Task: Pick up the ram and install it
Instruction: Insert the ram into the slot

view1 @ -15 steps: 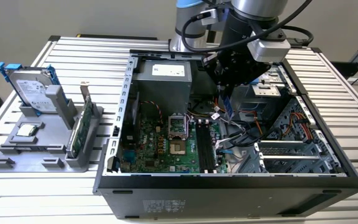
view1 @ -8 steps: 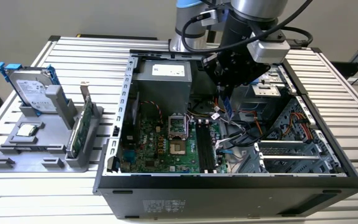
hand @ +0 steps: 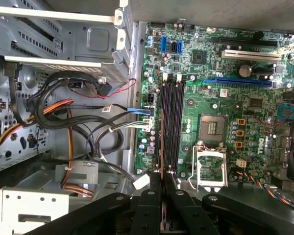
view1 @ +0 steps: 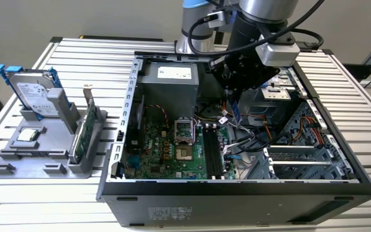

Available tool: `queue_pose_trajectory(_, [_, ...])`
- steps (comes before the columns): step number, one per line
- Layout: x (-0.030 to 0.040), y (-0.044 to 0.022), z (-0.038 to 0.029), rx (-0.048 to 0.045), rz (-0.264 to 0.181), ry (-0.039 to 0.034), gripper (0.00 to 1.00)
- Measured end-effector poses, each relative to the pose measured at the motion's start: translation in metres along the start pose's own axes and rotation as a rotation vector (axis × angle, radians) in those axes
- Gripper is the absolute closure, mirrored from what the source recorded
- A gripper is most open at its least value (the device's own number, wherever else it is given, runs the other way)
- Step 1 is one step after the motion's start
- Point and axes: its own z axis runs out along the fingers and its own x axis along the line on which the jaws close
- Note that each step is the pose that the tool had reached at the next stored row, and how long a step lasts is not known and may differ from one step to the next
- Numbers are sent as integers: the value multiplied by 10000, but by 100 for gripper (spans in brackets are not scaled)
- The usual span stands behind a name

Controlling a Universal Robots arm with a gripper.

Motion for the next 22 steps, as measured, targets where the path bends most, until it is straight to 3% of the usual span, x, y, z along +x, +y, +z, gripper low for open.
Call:
queue_pose_trajectory(9, [1,-1,19,4,0,1,100])
queue_pose_trajectory(22, [1,8,104,1,174,-2,100])
